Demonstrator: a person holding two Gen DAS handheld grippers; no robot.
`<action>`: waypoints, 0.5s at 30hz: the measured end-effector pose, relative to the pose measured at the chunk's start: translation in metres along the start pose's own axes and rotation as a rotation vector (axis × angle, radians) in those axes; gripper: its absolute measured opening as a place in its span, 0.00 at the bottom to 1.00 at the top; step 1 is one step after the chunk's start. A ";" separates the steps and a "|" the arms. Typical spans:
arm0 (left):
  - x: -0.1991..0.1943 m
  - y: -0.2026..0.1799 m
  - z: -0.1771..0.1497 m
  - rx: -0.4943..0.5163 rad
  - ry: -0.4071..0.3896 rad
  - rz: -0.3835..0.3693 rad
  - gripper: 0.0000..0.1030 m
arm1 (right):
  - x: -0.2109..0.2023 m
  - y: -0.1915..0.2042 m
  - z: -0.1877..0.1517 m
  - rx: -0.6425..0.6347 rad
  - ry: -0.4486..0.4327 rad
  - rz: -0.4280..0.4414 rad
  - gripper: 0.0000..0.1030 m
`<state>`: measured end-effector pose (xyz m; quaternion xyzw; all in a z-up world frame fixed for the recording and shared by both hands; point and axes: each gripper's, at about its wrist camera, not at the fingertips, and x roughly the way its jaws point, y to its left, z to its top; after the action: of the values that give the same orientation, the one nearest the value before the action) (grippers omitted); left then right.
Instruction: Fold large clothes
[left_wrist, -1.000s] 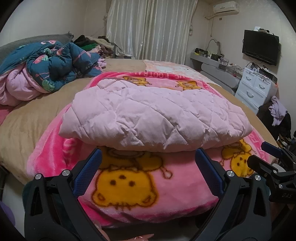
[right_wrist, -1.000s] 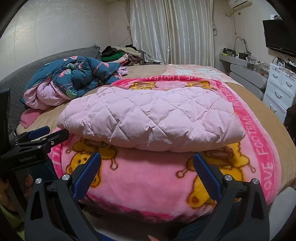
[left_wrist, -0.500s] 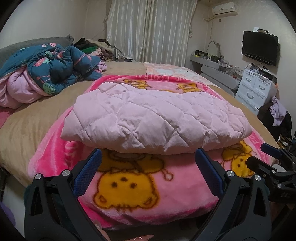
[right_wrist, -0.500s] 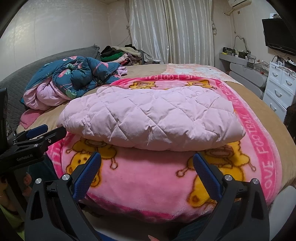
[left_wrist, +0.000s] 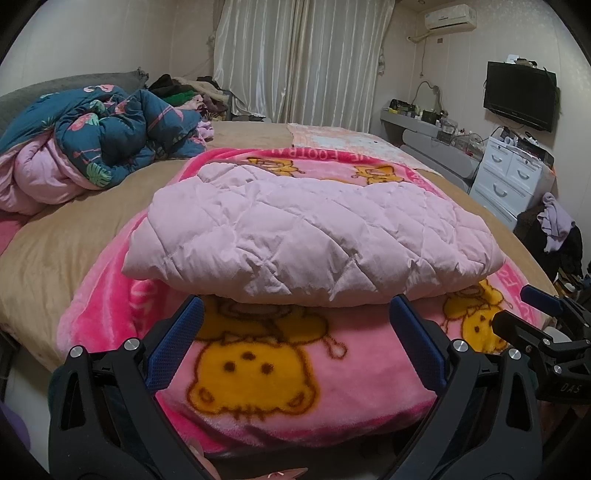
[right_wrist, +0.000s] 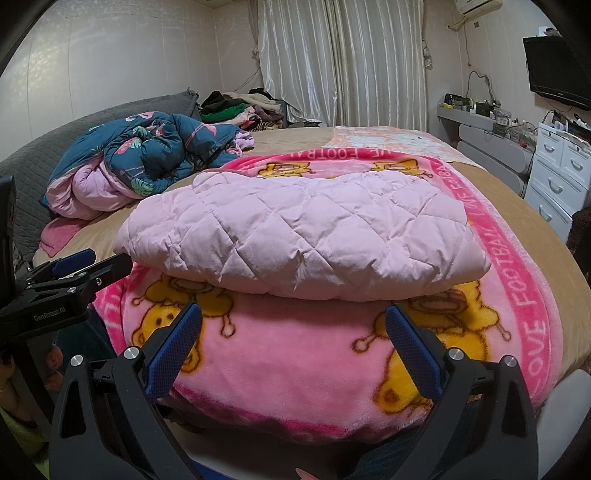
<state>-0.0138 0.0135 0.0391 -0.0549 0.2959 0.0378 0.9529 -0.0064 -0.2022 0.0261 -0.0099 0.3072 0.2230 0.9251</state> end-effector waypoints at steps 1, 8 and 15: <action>0.000 0.000 0.000 0.002 0.000 0.003 0.91 | 0.000 0.000 0.000 0.000 0.000 0.000 0.96; 0.000 0.000 -0.001 0.004 -0.002 0.006 0.91 | 0.000 0.000 0.000 0.000 0.000 0.000 0.96; 0.000 -0.001 -0.001 0.005 0.001 0.006 0.91 | 0.000 0.000 0.001 -0.001 0.000 0.001 0.96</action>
<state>-0.0142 0.0128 0.0379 -0.0516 0.2967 0.0401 0.9527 -0.0062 -0.2027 0.0267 -0.0101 0.3072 0.2235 0.9250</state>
